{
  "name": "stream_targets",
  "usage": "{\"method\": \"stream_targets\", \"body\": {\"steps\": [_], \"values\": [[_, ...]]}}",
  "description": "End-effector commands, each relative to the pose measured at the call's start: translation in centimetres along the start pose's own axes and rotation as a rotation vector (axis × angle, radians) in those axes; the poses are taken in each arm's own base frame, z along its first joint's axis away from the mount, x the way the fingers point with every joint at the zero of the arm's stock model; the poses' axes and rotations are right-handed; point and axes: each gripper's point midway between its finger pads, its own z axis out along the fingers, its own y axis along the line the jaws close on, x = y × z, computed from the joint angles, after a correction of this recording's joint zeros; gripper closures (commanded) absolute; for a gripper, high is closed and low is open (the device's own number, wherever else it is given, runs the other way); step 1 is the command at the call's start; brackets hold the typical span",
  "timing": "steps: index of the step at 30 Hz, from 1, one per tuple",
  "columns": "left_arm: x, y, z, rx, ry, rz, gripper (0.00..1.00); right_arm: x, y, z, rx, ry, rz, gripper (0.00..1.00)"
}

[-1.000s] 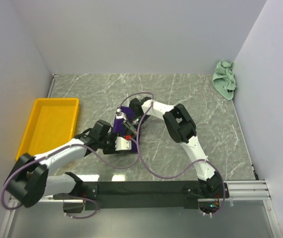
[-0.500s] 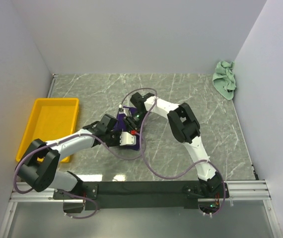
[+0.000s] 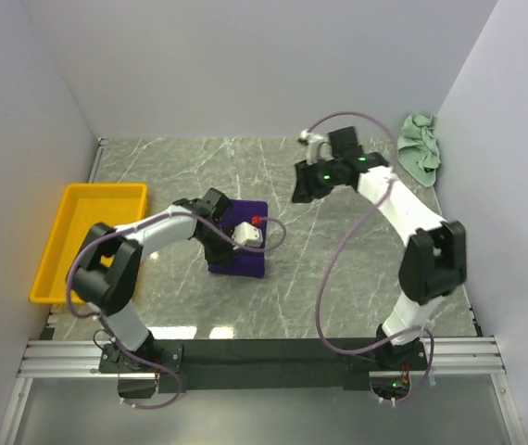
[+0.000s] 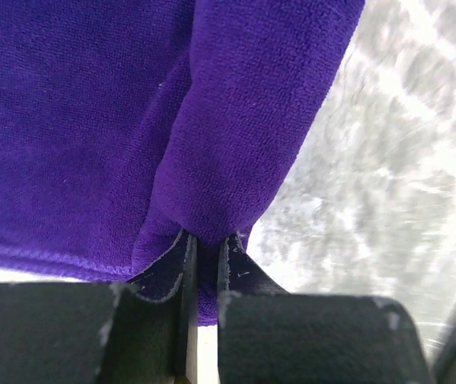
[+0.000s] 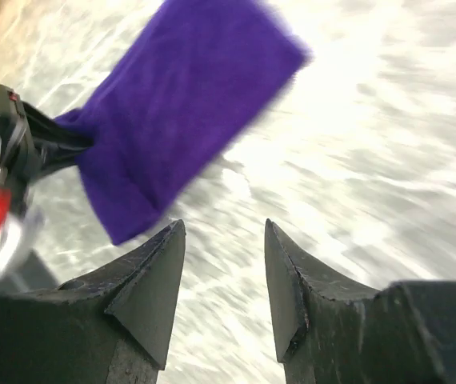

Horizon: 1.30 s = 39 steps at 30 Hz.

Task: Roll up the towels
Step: Roll the towel

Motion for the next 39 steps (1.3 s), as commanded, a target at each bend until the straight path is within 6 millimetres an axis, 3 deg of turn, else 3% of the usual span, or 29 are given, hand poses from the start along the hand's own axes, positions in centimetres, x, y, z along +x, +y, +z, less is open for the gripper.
{"method": "stream_targets", "body": {"steps": [1, 3, 5, 9, 12, 13, 14, 16, 17, 21, 24, 30, 32, 39], "values": [[1.9, -5.9, 1.4, 0.338, 0.079, -0.286, 0.99, -0.9, -2.6, -4.0, 0.119, -0.068, -0.067, 0.49], [1.6, -5.8, 1.5, 0.378, 0.065, -0.341, 0.99, -1.9, -2.9, -6.4, 0.15, -0.104, -0.126, 0.5], [2.0, -5.6, 1.8, 0.412, 0.09, -0.392, 0.99, -2.5, -1.7, -8.2, 0.136, -0.14, -0.198, 0.5], [2.1, -4.9, 1.9, 0.426, 0.12, -0.423, 0.99, -1.3, 1.2, -9.4, 0.052, -0.135, -0.296, 0.5], [2.3, -4.2, 2.0, 0.433, 0.143, -0.427, 0.99, 2.1, 4.1, -7.5, -0.014, -0.022, -0.334, 0.51], [2.4, -4.1, 2.2, 0.452, 0.149, -0.433, 0.99, 4.0, 5.8, -5.9, -0.051, 0.025, -0.366, 0.52], [2.4, -4.2, 2.2, 0.473, 0.14, -0.441, 0.98, 4.5, 6.6, -5.8, -0.051, 0.016, -0.379, 0.53], [3.2, -4.5, 2.8, 0.5, 0.144, -0.461, 0.97, 5.8, 6.6, -4.2, -0.011, 0.0, -0.418, 0.55], [3.5, -4.6, 2.9, 0.509, 0.151, -0.484, 0.97, 6.1, 7.8, -4.2, -0.016, -0.003, -0.465, 0.56], [3.6, -4.3, 3.4, 0.541, 0.141, -0.531, 0.96, 7.1, 9.4, -3.8, -0.02, -0.005, -0.606, 0.57], [2.5, -3.3, 3.4, 0.551, 0.112, -0.546, 0.95, 7.3, 10.9, -2.8, -0.016, -0.025, -0.693, 0.55], [0.8, -2.2, 4.3, 0.608, 0.077, -0.597, 0.92, 10.4, 14.2, 2.5, -0.05, 0.011, -0.829, 0.49], [1.0, -2.2, 4.4, 0.613, 0.084, -0.584, 0.91, 10.5, 14.3, 4.2, -0.034, -0.001, -0.855, 0.44], [3.1, -0.7, 5.3, 0.577, 0.177, -0.537, 0.91, 11.0, 14.6, 8.3, -0.025, 0.017, -0.982, 0.42]]}}
